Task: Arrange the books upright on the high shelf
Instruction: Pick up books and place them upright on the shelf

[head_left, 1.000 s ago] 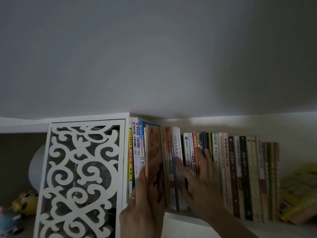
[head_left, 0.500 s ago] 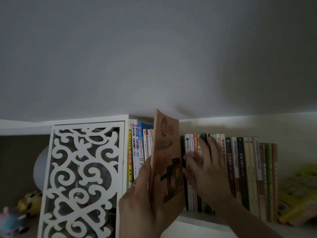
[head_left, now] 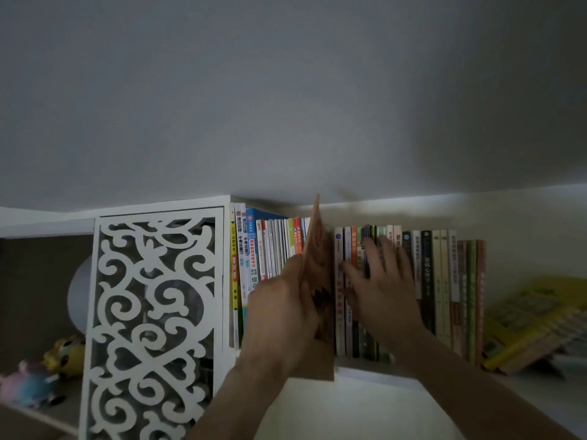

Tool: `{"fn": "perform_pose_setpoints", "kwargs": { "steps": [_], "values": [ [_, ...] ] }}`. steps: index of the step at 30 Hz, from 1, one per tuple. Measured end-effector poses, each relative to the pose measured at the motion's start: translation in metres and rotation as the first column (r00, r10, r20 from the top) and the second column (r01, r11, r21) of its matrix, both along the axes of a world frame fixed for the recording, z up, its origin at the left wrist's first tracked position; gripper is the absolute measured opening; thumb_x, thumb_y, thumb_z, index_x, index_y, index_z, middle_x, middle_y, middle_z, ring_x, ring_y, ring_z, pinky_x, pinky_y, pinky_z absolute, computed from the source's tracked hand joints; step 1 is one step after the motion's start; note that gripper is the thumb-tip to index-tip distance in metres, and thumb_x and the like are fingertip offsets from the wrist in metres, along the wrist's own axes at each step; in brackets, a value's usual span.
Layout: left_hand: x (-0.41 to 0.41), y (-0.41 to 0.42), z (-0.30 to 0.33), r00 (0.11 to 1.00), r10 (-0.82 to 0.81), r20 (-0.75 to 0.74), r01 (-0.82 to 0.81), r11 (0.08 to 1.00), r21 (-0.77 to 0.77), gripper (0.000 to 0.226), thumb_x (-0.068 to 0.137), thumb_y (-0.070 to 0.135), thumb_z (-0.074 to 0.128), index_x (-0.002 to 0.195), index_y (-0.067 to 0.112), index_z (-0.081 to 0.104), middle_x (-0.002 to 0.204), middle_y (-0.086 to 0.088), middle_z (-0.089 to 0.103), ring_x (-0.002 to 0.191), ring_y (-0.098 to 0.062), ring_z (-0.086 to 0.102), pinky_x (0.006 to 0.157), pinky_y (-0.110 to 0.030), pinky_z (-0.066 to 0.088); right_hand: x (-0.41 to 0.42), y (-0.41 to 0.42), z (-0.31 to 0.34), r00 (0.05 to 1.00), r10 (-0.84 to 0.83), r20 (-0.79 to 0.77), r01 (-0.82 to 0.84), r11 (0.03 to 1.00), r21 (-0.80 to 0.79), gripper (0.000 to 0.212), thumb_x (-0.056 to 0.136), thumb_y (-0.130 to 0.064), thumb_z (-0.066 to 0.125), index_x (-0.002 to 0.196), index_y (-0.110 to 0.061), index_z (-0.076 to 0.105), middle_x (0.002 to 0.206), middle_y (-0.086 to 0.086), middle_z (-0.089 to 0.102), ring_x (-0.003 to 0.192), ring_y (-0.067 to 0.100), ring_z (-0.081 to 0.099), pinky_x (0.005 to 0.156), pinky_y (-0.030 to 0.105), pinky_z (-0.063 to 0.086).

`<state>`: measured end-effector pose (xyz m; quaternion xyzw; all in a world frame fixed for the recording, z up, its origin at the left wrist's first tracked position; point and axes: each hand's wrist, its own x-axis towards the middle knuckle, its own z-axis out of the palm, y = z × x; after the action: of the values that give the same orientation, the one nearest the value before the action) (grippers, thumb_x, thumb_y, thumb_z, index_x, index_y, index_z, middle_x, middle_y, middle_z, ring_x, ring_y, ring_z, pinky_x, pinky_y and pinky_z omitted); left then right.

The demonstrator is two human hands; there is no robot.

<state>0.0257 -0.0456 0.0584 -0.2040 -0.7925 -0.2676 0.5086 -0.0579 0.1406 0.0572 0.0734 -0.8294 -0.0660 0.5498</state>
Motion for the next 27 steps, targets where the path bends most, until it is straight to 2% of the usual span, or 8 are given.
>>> {"fn": "perform_pose_setpoints", "kwargs": {
  "steps": [3, 8, 12, 15, 17, 21, 24, 27],
  "values": [
    [-0.024, 0.017, 0.019, 0.999, -0.036, 0.007, 0.035, 0.995, 0.089, 0.018, 0.104, 0.017, 0.050, 0.121, 0.020, 0.057, 0.083, 0.016, 0.060, 0.067, 0.002, 0.061, 0.068, -0.011, 0.053, 0.004, 0.004, -0.002, 0.998, 0.053, 0.027, -0.053, 0.999, 0.006, 0.052, 0.079, -0.039, 0.077, 0.127, -0.022, 0.066, 0.152, 0.021, 0.043, 0.145, 0.045, 0.032, 0.115, 0.065, 0.029],
    [-0.076, 0.036, -0.020, 0.984, -0.171, -0.056, 0.178, 0.969, 0.173, 0.024, 0.109, 0.030, 0.045, 0.131, 0.023, 0.045, 0.081, 0.013, 0.063, 0.067, 0.002, 0.066, 0.061, -0.014, 0.056, 0.010, 0.000, -0.003, 0.948, 0.318, -0.008, -0.311, 0.922, -0.232, 0.036, 0.100, -0.039, 0.042, 0.124, -0.022, 0.063, 0.141, 0.005, 0.053, 0.140, 0.025, 0.040, 0.118, 0.043, 0.032],
    [-0.102, 0.045, -0.064, 0.990, -0.095, -0.101, 0.097, 0.995, 0.013, 0.051, 0.105, 0.034, 0.055, 0.148, 0.009, 0.039, 0.096, 0.007, 0.070, 0.069, 0.005, 0.061, 0.067, -0.008, 0.053, 0.016, -0.018, 0.004, 0.898, 0.436, -0.051, -0.422, 0.827, -0.370, 0.050, 0.098, -0.057, 0.045, 0.136, -0.026, 0.057, 0.132, -0.005, 0.060, 0.127, 0.014, 0.050, 0.108, 0.026, 0.026],
    [-0.103, 0.046, -0.072, 0.991, 0.024, -0.128, -0.030, 0.999, -0.042, 0.062, 0.103, 0.035, 0.056, 0.150, 0.005, 0.031, 0.094, -0.003, 0.073, 0.063, -0.004, 0.065, 0.060, -0.015, 0.056, 0.013, -0.033, 0.010, 0.856, 0.515, 0.027, -0.469, 0.799, -0.375, 0.064, 0.095, -0.066, 0.044, 0.149, -0.032, 0.041, 0.135, -0.012, 0.061, 0.113, 0.007, 0.063, 0.101, 0.027, 0.049],
    [-0.102, 0.044, -0.070, 0.975, 0.144, -0.172, -0.155, 0.987, -0.050, 0.067, 0.100, 0.046, 0.049, 0.150, 0.004, 0.035, 0.105, -0.006, 0.072, 0.083, -0.012, 0.069, 0.075, -0.026, 0.060, 0.009, -0.046, 0.012, 0.858, 0.507, 0.077, -0.453, 0.819, -0.352, 0.062, 0.099, -0.062, 0.040, 0.153, -0.034, 0.030, 0.131, -0.010, 0.065, 0.101, 0.006, 0.068, 0.093, 0.028, 0.056],
    [-0.109, 0.036, -0.067, 0.945, 0.264, -0.192, -0.284, 0.955, -0.088, 0.092, 0.087, 0.051, 0.070, 0.154, 0.001, 0.031, 0.147, -0.016, 0.044, 0.134, -0.031, 0.050, 0.108, -0.048, 0.047, -0.005, -0.058, 0.011, 0.888, 0.449, 0.099, -0.404, 0.865, -0.298, 0.061, 0.103, -0.060, 0.026, 0.157, -0.033, 0.020, 0.118, -0.006, 0.068, 0.090, 0.006, 0.067, 0.088, 0.026, 0.057],
    [-0.126, 0.041, -0.067, 0.943, 0.311, -0.115, -0.327, 0.929, -0.172, 0.091, 0.093, 0.060, 0.054, 0.159, 0.004, 0.024, 0.160, -0.021, 0.030, 0.151, -0.036, 0.028, 0.116, -0.053, 0.039, -0.019, -0.052, 0.011, 0.879, 0.458, 0.134, -0.398, 0.858, -0.323, 0.054, 0.104, -0.054, 0.033, 0.153, -0.031, 0.030, 0.122, -0.005, 0.069, 0.096, 0.006, 0.068, 0.092, 0.024, 0.055],
    [-0.130, 0.049, -0.070, 0.956, 0.291, -0.039, -0.293, 0.944, -0.151, 0.086, 0.100, 0.063, 0.033, 0.161, 0.005, 0.014, 0.167, -0.022, 0.017, 0.157, -0.034, 0.007, 0.123, -0.052, 0.025, -0.020, -0.045, 0.011, 0.813, 0.572, 0.107, -0.501, 0.781, -0.373, 0.042, 0.103, -0.049, 0.046, 0.140, -0.031, 0.049, 0.126, -0.010, 0.069, 0.094, -0.002, 0.066, 0.084, 0.007, 0.048]
  ]
}}
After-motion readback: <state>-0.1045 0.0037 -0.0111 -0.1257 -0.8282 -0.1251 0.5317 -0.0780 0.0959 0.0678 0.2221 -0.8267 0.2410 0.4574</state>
